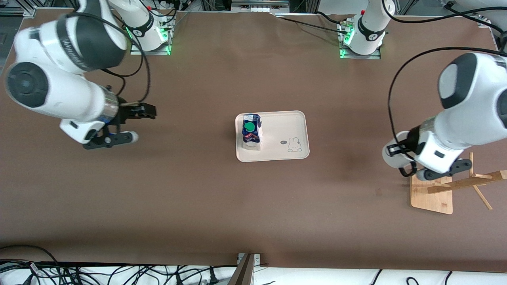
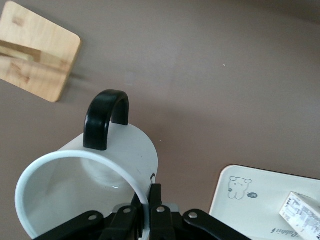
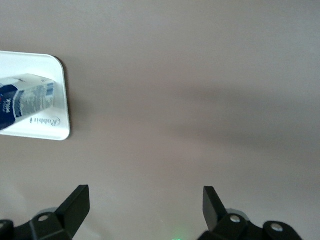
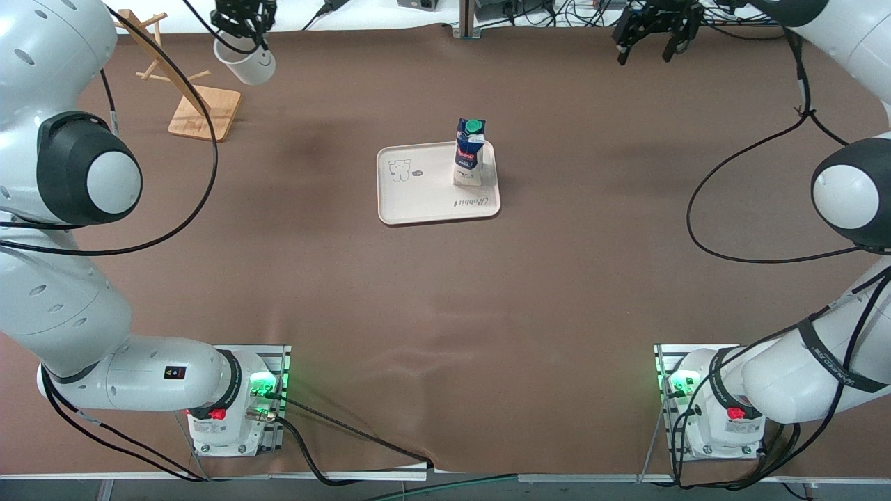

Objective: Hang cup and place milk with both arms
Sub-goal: 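Hang the mug handle on a stand peg while the right gripper nears the carton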

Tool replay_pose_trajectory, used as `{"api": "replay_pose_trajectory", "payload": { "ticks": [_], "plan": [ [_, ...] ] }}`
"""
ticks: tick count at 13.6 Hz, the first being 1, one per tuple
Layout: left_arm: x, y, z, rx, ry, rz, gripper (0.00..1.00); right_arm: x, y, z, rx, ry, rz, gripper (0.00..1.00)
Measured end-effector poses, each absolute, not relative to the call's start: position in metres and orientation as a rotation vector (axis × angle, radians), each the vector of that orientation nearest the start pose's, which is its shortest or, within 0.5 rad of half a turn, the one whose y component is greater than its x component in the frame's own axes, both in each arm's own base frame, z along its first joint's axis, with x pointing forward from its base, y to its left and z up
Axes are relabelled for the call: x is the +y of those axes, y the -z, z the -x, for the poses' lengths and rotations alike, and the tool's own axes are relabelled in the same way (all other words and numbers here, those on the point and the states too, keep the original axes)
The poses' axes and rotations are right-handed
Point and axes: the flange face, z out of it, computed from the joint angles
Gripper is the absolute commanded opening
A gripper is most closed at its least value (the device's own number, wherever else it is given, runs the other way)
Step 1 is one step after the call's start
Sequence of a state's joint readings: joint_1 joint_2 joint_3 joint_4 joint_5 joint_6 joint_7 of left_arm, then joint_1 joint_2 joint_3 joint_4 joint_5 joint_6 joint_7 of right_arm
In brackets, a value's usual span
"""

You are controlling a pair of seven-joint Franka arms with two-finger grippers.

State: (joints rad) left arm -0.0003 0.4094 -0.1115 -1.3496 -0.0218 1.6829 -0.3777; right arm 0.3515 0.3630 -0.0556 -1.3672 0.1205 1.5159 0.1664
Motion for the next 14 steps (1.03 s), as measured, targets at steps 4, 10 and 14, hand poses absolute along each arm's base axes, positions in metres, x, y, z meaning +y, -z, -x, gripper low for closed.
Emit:
{"api": "replay_pose_trajectory", "payload": {
  "ticks": [4, 10, 14],
  "plan": [
    [0.008, -0.516, -0.676, -0.402, -0.044, 3.176, 0.00, 0.277, -0.476, -0.599, -0.036, -0.315, 3.101, 1.00],
    [0.073, -0.525, -0.663, -0.362, -0.088, 3.180, 0.00, 0.344, -0.464, -0.582, 0.176, -0.261, 3.062, 1.00],
    [0.088, -0.524, -0.661, -0.276, -0.087, 3.192, 0.00, 0.386, -0.434, -0.573, 0.262, -0.228, 3.059, 1.00]
  ]
}}
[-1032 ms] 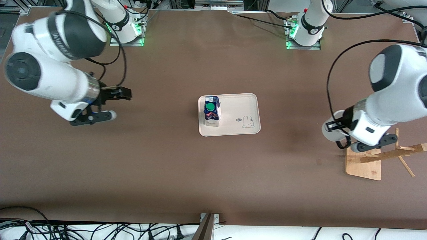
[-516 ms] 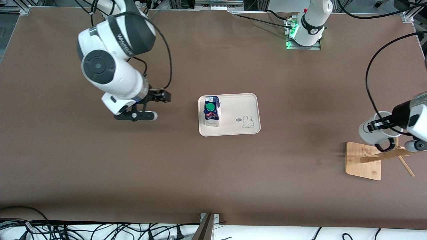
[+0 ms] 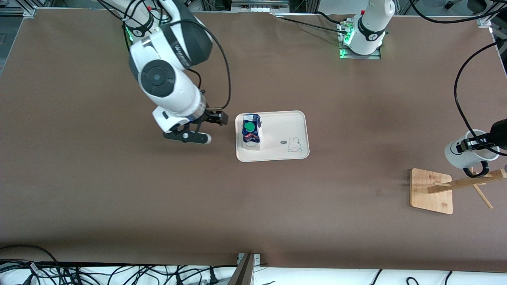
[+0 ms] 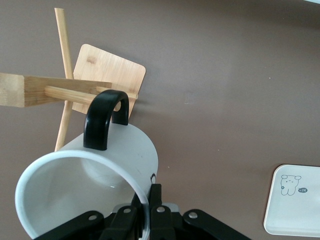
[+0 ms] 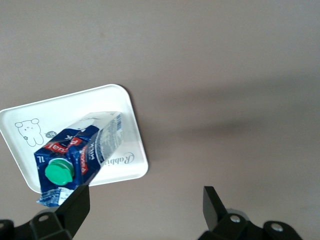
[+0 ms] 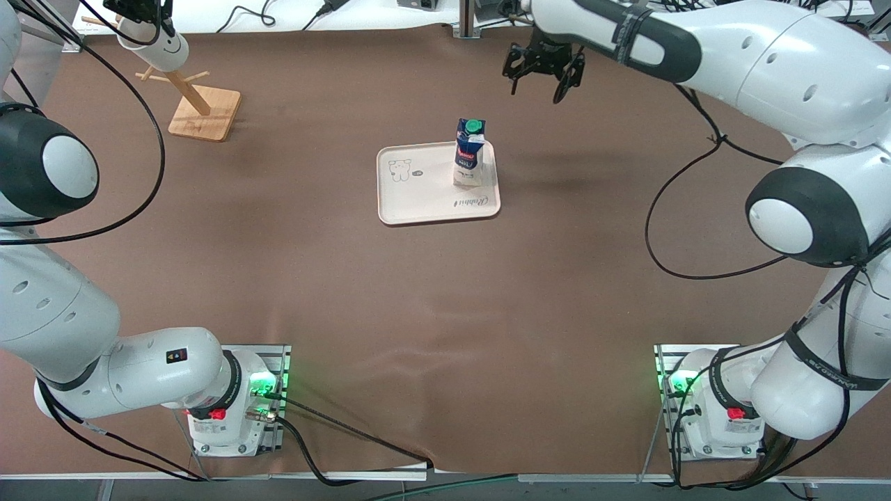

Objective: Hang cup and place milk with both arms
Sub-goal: 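Hang the mug handle on a stand peg while the right gripper nears the carton, then grasp the blue milk carton with the right gripper while the left gripper withdraws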

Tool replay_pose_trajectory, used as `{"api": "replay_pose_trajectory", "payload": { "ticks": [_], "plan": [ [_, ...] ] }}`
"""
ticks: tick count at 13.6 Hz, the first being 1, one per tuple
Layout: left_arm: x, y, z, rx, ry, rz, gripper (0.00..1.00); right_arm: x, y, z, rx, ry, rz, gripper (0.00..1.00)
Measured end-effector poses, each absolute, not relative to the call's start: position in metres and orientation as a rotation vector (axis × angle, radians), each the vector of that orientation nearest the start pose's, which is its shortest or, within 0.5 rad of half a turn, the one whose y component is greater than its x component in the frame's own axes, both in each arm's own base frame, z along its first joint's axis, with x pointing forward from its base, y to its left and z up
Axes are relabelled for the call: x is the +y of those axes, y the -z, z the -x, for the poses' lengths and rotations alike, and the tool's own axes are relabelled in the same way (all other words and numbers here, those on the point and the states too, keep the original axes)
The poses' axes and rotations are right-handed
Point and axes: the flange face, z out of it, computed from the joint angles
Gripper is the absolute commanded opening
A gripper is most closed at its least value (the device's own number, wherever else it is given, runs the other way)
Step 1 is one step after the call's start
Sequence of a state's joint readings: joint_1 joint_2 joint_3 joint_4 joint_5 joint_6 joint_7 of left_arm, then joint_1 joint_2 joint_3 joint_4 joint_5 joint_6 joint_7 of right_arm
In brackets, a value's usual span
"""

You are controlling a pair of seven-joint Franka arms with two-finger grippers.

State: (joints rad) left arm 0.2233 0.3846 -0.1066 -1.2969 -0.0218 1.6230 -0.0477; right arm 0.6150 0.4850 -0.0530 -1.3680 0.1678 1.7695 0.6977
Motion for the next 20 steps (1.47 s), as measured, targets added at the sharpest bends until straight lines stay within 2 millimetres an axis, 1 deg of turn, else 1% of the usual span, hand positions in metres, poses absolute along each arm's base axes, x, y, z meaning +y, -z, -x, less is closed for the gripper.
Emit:
{"api": "replay_pose_trajectory", "payload": {
  "ticks": [2, 4, 6, 7, 8, 9, 10, 12, 13, 14, 15, 16, 17, 20],
  "plan": [
    [0.086, -0.523, -0.662, -0.221, -0.089, 3.199, 0.00, 0.411, -0.424, -0.564, 0.314, -0.204, 3.051, 1.00],
    [0.086, -0.521, -0.662, -0.200, -0.090, 3.201, 0.00, 0.434, -0.422, -0.552, 0.347, -0.171, 3.036, 1.00],
    [0.097, -0.514, -0.663, -0.198, -0.100, 3.202, 0.00, 0.452, -0.417, -0.544, 0.382, -0.149, 3.023, 1.00],
    [0.104, -0.510, -0.663, -0.205, -0.106, 3.203, 0.00, 0.457, -0.412, -0.542, 0.412, -0.146, 3.019, 1.00],
    [0.112, -0.505, -0.664, -0.215, -0.115, 3.204, 0.03, 0.461, -0.407, -0.541, 0.432, -0.145, 3.016, 1.00],
    [0.119, -0.500, -0.664, -0.227, -0.123, 3.204, 0.49, 0.463, -0.402, -0.541, 0.444, -0.145, 3.016, 1.00],
    [0.123, -0.498, -0.664, -0.232, -0.124, 3.205, 0.99, 0.464, -0.398, -0.542, 0.451, -0.148, 3.018, 1.00],
    [0.124, -0.497, -0.664, -0.212, -0.124, 3.207, 1.00, 0.466, -0.392, -0.542, 0.454, -0.146, 3.017, 1.00],
    [0.122, -0.498, -0.664, -0.204, -0.123, 3.209, 1.00, 0.470, -0.391, -0.540, 0.457, -0.136, 3.011, 1.00],
    [0.117, -0.500, -0.665, -0.191, -0.119, 3.213, 1.00, 0.477, -0.390, -0.537, 0.465, -0.125, 3.003, 1.00],
    [0.107, -0.505, -0.664, -0.165, -0.123, 3.217, 1.00, 0.485, -0.389, -0.532, 0.474, -0.116, 2.995, 1.00],
    [0.091, -0.511, -0.661, -0.128, -0.155, 3.219, 1.00, 0.492, -0.388, -0.526, 0.473, -0.110, 2.991, 1.00],
    [0.070, -0.519, -0.655, -0.090, -0.201, 3.217, 1.00, 0.497, -0.387, -0.523, 0.472, -0.110, 2.992, 1.00],
    [0.001, -0.549, -0.629, -0.029, -0.356, 3.191, 1.00, 0.497, -0.379, -0.524, 0.477, -0.113, 2.997, 1.00]
  ]
}}
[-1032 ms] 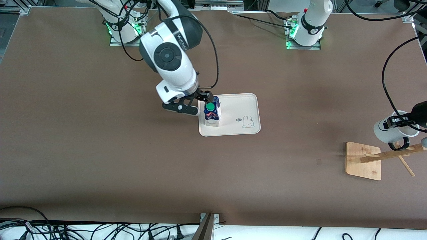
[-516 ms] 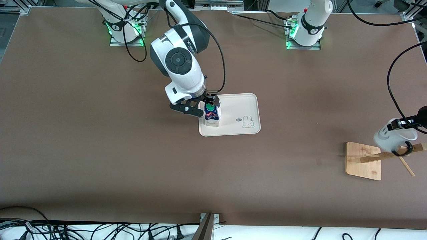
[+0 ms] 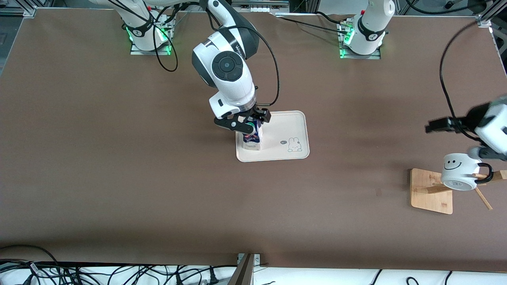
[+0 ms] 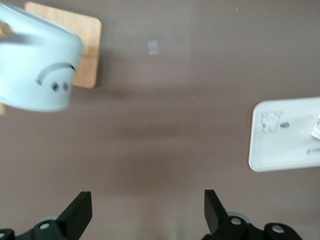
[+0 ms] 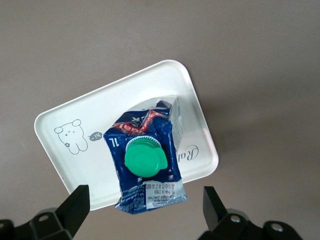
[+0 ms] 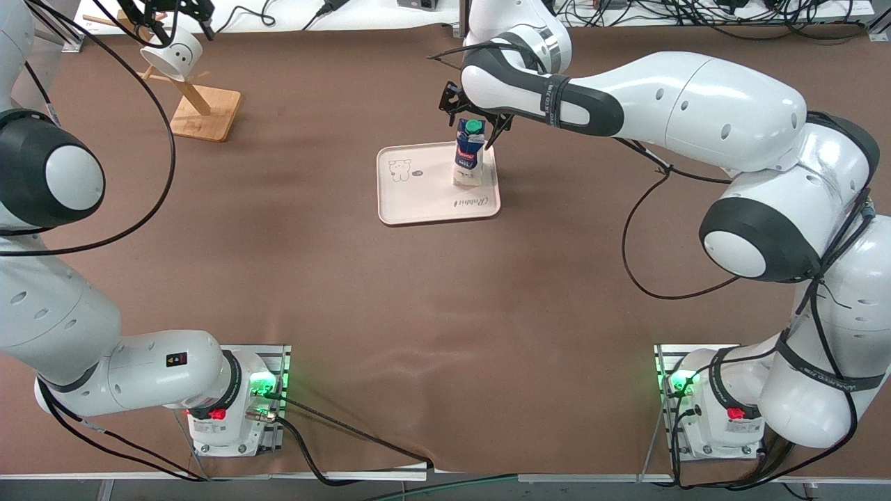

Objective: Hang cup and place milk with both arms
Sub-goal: 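Grasp the blue milk carton with the right gripper while the left gripper withdraws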

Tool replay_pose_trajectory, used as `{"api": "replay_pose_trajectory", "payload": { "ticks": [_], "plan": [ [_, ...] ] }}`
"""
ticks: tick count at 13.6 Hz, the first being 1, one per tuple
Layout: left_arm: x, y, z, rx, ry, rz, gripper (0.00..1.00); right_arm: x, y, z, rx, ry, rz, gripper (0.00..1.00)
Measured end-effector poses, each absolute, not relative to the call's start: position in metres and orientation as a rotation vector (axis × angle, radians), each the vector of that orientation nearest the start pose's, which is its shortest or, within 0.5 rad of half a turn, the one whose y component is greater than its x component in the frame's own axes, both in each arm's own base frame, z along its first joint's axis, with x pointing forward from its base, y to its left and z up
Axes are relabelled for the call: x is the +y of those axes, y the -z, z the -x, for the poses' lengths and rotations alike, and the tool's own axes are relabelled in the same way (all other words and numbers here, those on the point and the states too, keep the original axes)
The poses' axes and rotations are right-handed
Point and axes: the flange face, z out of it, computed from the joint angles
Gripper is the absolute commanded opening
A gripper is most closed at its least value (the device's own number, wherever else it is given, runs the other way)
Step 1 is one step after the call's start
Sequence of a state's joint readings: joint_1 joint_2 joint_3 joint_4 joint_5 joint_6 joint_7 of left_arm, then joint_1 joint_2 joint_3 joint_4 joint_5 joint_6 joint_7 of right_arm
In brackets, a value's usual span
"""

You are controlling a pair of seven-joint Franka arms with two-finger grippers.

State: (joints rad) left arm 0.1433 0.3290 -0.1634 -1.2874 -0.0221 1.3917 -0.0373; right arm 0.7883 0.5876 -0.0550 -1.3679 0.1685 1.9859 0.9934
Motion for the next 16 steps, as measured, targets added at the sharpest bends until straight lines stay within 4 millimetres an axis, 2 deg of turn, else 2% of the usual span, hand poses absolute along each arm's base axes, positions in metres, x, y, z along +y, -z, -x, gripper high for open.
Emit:
{"api": "replay_pose_trajectory", "payload": {
  "ticks": [2, 3, 5, 7, 9, 10, 12, 14, 16],
  "plan": [
    [-0.030, -0.560, -0.619, -0.038, -0.374, 3.174, 1.00, 0.496, -0.379, -0.525, 0.480, -0.112, 2.997, 1.00],
    [-0.032, -0.562, -0.619, -0.045, -0.360, 3.167, 1.00, 0.496, -0.379, -0.525, 0.480, -0.112, 2.997, 1.00],
    [-0.028, -0.564, -0.623, -0.057, -0.261, 3.175, 1.00, 0.496, -0.377, -0.525, 0.481, -0.113, 2.999, 1.00],
    [-0.028, -0.563, -0.615, -0.025, -0.120, 3.169, 1.00, 0.494, -0.374, -0.528, 0.481, -0.114, 3.003, 1.00],
    [-0.034, -0.571, -0.591, 0.005, 0.014, 3.157, 1.00, 0.491, -0.368, -0.530, 0.467, -0.119, 3.013, 1.00],
    [-0.031, -0.582, -0.575, -0.003, 0.064, 3.153, 1.00, 0.491, -0.363, -0.531, 0.460, -0.123, 3.019, 1.00],
    [-0.013, -0.604, -0.547, -0.043, 0.120, 3.151, 1.00, 0.490, -0.356, -0.532, 0.450, -0.131, 3.028, 1.00],
    [-0.001, -0.615, -0.534, -0.054, 0.150, 3.150, 1.00, 0.490, -0.352, -0.533, 0.449, -0.136, 3.033, 1.00],
    [-0.004, -0.616, -0.533, -0.042, 0.149, 3.150, 1.00, 0.490, -0.349, -0.533, 0.449, -0.139, 3.035, 1.00]
  ]
}}
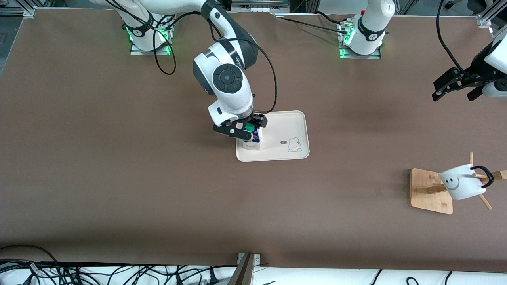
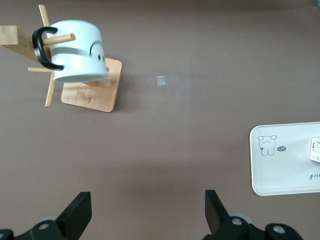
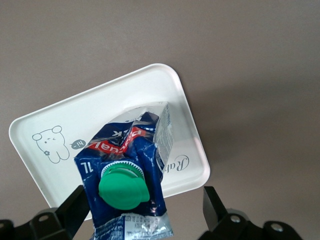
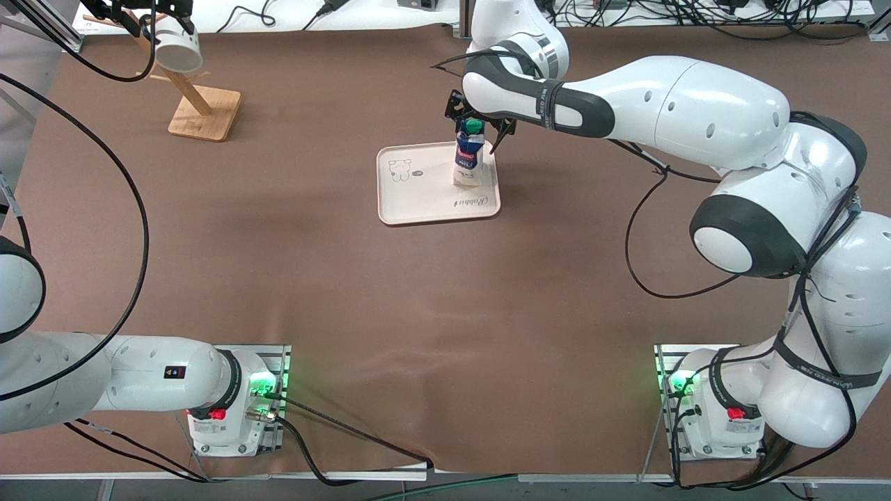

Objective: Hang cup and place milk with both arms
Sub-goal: 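Grasp the blue milk carton with the right gripper while the left gripper withdraws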

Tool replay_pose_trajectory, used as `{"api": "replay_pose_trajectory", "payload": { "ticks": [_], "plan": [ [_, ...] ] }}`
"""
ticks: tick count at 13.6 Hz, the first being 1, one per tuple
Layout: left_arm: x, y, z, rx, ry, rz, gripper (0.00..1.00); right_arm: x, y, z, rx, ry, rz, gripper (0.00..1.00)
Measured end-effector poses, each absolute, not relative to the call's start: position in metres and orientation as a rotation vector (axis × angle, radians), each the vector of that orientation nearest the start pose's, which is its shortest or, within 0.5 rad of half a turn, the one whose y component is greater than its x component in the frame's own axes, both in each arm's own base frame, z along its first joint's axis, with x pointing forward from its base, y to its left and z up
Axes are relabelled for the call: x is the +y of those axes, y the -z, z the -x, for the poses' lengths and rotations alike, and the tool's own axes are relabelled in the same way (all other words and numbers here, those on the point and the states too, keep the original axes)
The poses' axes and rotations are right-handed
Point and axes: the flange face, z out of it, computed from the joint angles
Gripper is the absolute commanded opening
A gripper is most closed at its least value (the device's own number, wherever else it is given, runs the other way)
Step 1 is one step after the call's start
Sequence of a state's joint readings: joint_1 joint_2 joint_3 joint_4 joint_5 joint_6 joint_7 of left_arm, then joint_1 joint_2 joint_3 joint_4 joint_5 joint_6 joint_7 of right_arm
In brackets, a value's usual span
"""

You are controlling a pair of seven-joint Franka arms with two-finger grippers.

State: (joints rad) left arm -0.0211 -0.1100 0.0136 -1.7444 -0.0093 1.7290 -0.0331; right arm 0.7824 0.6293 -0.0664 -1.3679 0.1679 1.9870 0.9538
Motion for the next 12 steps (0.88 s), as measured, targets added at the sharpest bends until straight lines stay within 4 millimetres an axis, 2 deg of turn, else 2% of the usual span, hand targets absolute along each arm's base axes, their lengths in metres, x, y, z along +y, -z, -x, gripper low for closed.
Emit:
{"api": "replay_pose_trajectory", "payload": {
  "ticks": [3, 6, 7, 8, 12],
  "plan": [
    [-0.021, -0.620, -0.530, 0.006, 0.111, 3.151, 1.00, 0.492, -0.343, -0.531, 0.445, -0.144, 3.041, 1.00],
    [-0.022, -0.624, -0.528, 0.010, 0.076, 3.151, 1.00, 0.497, -0.336, -0.530, 0.438, -0.130, 3.034, 0.99],
    [-0.021, -0.621, -0.529, 0.007, 0.064, 3.151, 1.00, 0.498, -0.335, -0.531, 0.435, -0.124, 3.031, 0.55],
    [-0.020, -0.619, -0.531, 0.004, 0.059, 3.151, 1.00, 0.500, -0.333, -0.530, 0.427, -0.118, 3.030, 0.01],
    [-0.024, -0.624, -0.537, 0.015, 0.078, 3.151, 1.00, 0.505, -0.330, -0.526, 0.408, -0.117, 3.034, 0.00]
  ]
}}
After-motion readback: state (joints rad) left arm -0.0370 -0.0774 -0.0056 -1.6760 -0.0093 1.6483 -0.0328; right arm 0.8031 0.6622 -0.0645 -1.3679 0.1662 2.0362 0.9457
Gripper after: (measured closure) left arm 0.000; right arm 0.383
